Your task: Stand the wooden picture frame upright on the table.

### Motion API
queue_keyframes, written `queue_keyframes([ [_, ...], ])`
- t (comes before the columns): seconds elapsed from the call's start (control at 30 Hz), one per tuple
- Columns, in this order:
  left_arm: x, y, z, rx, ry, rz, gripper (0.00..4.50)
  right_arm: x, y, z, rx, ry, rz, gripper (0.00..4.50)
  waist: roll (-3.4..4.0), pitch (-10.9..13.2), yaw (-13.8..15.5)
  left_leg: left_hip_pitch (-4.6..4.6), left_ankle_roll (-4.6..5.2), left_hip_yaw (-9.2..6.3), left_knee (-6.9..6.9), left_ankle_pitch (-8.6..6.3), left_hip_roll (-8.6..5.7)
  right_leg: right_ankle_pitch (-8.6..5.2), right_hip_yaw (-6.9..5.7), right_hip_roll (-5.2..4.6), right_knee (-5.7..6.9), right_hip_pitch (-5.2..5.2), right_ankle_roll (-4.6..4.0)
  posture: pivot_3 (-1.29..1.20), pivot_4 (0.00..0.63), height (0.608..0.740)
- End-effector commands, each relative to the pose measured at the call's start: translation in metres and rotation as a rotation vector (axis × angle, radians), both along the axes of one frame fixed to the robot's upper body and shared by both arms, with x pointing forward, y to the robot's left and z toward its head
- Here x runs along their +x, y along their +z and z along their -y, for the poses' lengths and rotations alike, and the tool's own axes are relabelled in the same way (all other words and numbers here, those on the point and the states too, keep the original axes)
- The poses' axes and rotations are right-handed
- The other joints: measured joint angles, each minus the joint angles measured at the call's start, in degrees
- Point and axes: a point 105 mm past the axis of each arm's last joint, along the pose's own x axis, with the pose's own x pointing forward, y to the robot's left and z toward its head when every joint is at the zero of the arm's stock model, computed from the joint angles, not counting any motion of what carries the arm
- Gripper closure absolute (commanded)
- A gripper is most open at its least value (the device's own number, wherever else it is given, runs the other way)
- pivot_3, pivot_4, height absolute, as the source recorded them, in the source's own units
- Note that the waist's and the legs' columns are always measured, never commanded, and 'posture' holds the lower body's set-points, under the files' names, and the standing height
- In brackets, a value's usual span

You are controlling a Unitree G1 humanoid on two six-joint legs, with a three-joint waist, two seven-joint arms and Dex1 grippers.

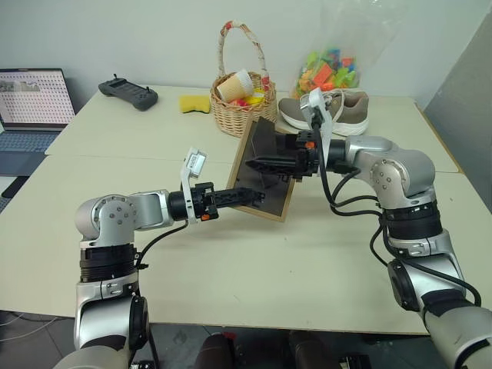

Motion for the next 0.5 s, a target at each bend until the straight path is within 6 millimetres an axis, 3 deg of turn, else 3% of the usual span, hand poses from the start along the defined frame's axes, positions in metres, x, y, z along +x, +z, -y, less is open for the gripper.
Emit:
queue_keyframes([
  [0.03, -0.01, 0.021, 0.001, -0.064, -0.04, 0.064, 3.22, -0.017, 0.009, 0.015, 0.011, 0.056, 0.002, 0.06, 0.0, 0.0, 0.05, -0.01, 0.0, -0.01, 0.0, 0.0, 0.0, 0.0, 0.0, -0.01, 0.0, 0.0, 0.0, 0.0, 0.15, 0.74],
  [0.2, -0.017, 0.023, -0.004, -0.097, -0.058, 0.016, 3.22, -0.018, 0.003, 0.059, -0.052, -0.06, 0.043, 0.06, -0.01, 0.0, -0.02, 0.0, 0.02, 0.01, 0.0, -0.01, -0.06, 0.0, 0.01, -0.01, -0.03, 0.03, 0.0, 0.0, 0.15, 0.74],
  [0.3, -0.02, 0.024, -0.008, -0.123, -0.066, -0.018, 3.22, -0.013, -0.007, 0.089, -0.156, -0.188, 0.205, 0.06, -0.02, 0.01, -0.06, -0.01, 0.02, 0.02, -0.01, -0.01, -0.06, 0.0, 0.03, 0.03, -0.05, 0.03, 0.01, 0.0, 0.15, 0.74],
  [0.4, -0.022, 0.026, -0.01, -0.153, -0.081, -0.052, 3.22, 0.005, -0.018, 0.11, -0.366, -0.331, 0.716, 0.06, -0.03, 0.01, -0.08, 0.0, 0.03, 0.01, -0.02, -0.02, -0.06, -0.02, 0.04, 0.06, -0.11, 0.05, 0.03, 0.0, 0.15, 0.74],
  [0.5, -0.021, 0.027, -0.01, -0.193, -0.099, -0.092, 3.22, 0.018, -0.013, 0.114, -0.487, -0.407, 1.277, 0.06, -0.04, 0.02, -0.64, 0.06, 0.02, 0.12, -0.01, -0.02, -0.08, -0.01, 0.06, 0.07, -0.07, 0.05, 0.06, 0.0, 0.15, 0.74],
])
